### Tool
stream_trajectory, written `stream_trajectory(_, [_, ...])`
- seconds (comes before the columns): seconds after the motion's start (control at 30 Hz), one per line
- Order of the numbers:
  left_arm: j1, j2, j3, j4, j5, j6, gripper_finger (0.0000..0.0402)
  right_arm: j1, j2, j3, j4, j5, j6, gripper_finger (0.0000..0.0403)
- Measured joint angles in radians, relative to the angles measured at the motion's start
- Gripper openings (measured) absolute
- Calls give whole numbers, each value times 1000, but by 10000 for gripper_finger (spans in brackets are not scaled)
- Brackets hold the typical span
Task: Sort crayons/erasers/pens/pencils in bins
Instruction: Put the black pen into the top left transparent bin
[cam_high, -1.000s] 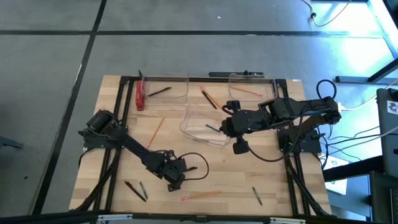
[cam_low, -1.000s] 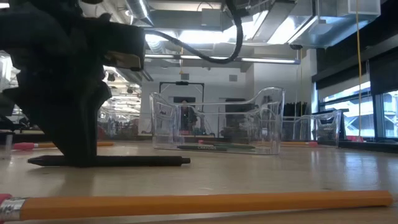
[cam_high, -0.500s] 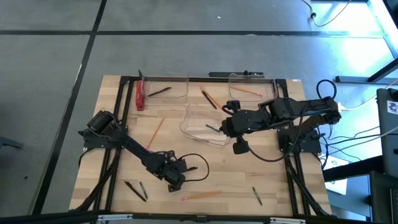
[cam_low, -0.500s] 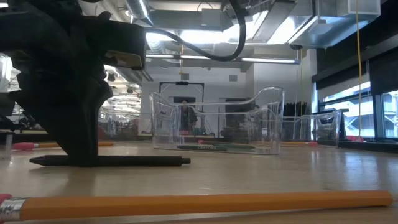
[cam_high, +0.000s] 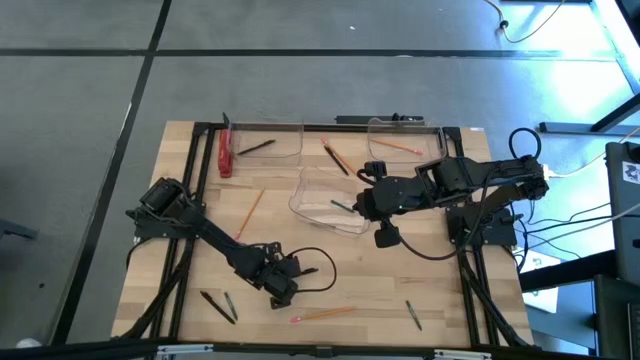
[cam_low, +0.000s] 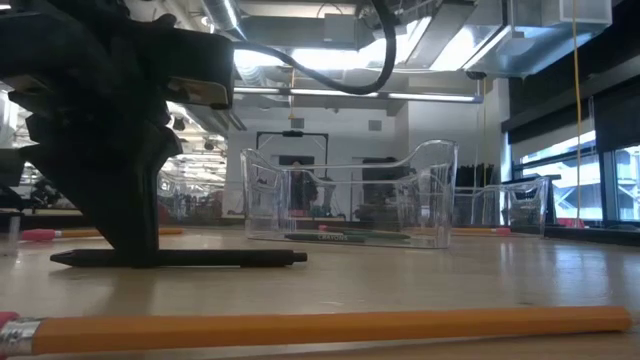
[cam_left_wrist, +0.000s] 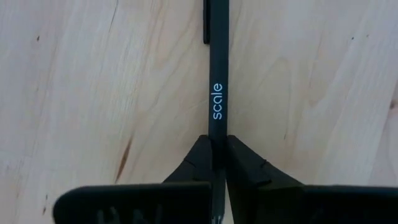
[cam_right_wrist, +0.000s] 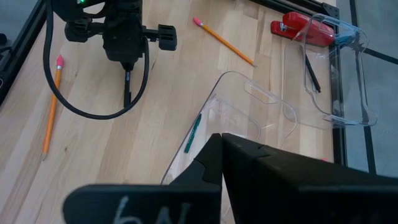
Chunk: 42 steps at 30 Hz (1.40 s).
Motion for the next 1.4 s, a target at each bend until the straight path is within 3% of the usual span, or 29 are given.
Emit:
stream_trajectory(0.3, [3, -40, -4, -11, 35, -7, 8, 0, 0, 0, 0, 0, 0, 5])
stream_trajectory(0.73, [6, -203, -4, -69, 47, -16, 8, 0, 0, 0, 0, -1, 0, 5])
stream_trajectory(1.13, [57, -441, -1, -262, -56, -41, 9, 0, 0, 0, 0, -9, 0, 5])
stream_trajectory(1.4, [184, -592, -1, -384, -117, -40, 9, 0, 0, 0, 0, -11, 0, 5])
